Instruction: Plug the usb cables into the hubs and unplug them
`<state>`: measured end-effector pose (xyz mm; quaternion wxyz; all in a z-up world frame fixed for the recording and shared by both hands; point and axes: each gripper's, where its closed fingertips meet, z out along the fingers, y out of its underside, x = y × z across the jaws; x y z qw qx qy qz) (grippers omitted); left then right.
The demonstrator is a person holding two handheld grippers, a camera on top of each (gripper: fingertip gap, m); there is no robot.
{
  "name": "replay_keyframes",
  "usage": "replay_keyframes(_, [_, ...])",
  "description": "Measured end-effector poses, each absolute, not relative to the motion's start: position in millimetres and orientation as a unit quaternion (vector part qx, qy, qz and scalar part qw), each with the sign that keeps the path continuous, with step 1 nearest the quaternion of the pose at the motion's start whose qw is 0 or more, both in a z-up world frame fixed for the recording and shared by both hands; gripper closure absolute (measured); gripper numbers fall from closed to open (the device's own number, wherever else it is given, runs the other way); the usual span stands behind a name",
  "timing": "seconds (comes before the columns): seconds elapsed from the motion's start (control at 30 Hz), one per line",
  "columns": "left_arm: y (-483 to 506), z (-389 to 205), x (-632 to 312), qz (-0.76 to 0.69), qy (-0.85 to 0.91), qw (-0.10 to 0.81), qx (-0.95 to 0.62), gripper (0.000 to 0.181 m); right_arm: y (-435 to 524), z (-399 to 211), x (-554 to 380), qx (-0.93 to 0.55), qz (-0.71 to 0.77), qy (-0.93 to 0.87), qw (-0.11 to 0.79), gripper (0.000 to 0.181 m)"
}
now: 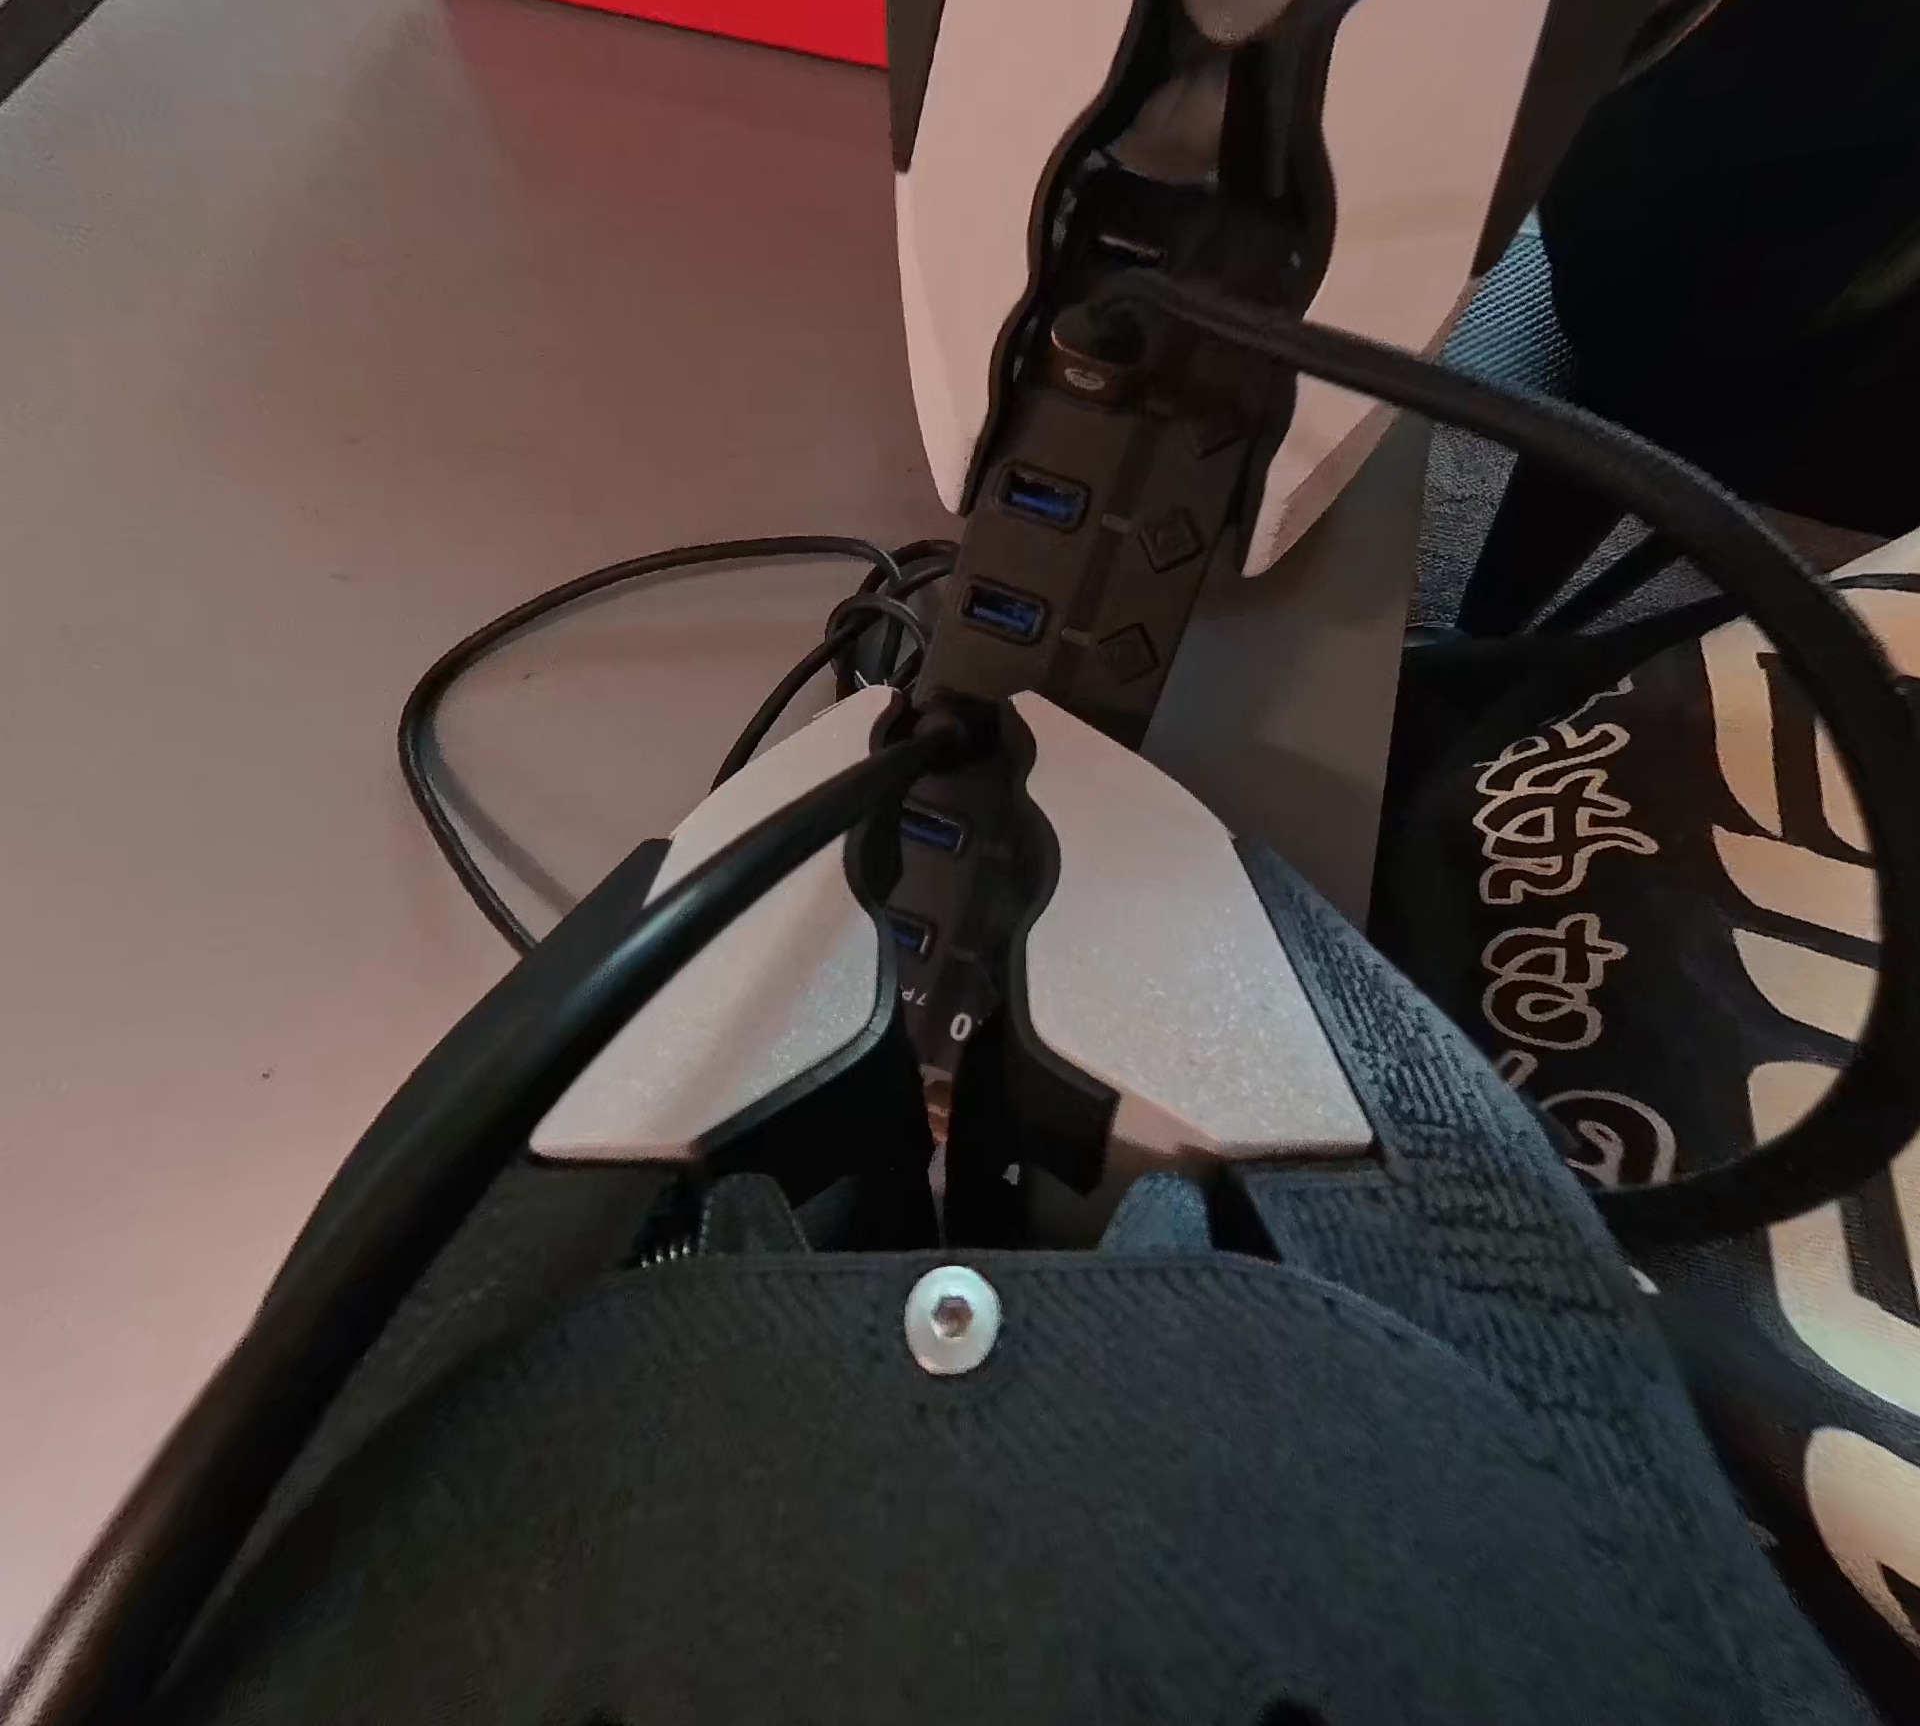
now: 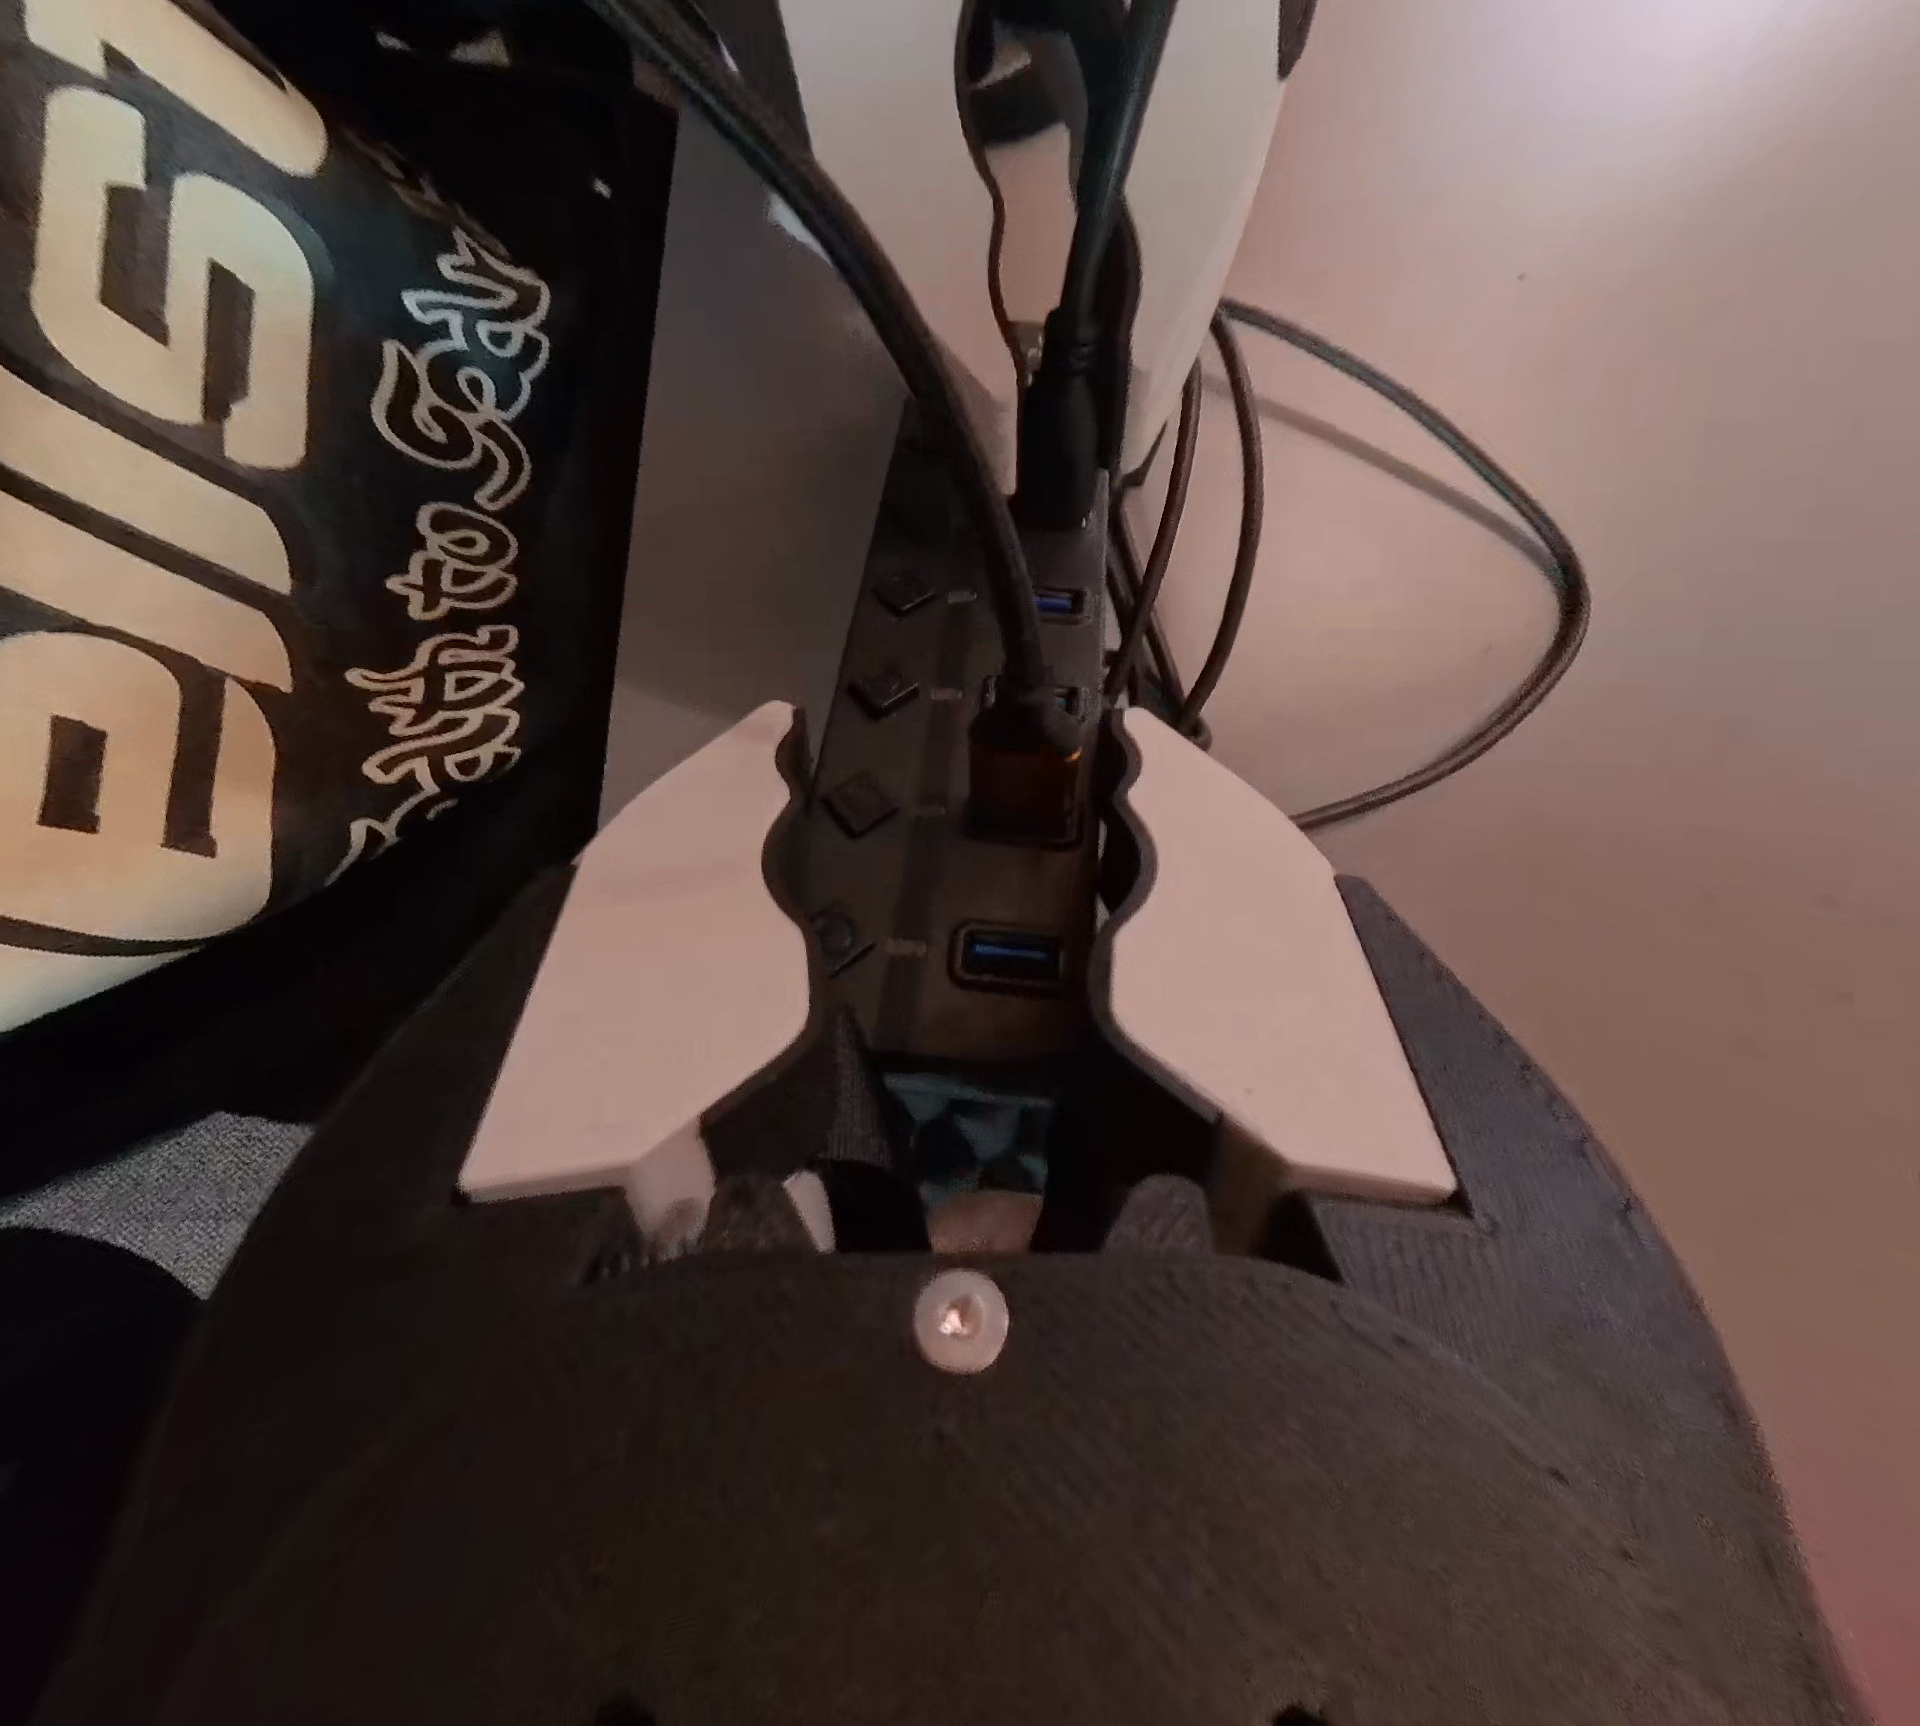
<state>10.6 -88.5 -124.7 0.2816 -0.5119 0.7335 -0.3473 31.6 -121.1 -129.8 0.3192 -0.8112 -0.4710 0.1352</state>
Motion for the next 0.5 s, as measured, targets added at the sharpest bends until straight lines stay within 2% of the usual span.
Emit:
replay_keyframes(0.27, [-89.8,-134.6,13.0,-0.337,0.754,0.275,-0.493,0.163,-121.2,-131.1,33.5,-0.808,0.157,-0.466,0.325,0.128])
replay_keyframes(0.37, [-96.2,-129.6,18.6,-0.357,0.761,0.292,-0.457,0.128,-122.6,-135.5,36.5,-0.807,0.142,-0.479,0.316,0.127])
replay_keyframes(0.5, [-92.9,-130.9,19.6,-0.315,0.786,0.323,-0.422,0.105,-123.2,-134.4,36.1,-0.804,0.140,-0.483,0.318,0.127])
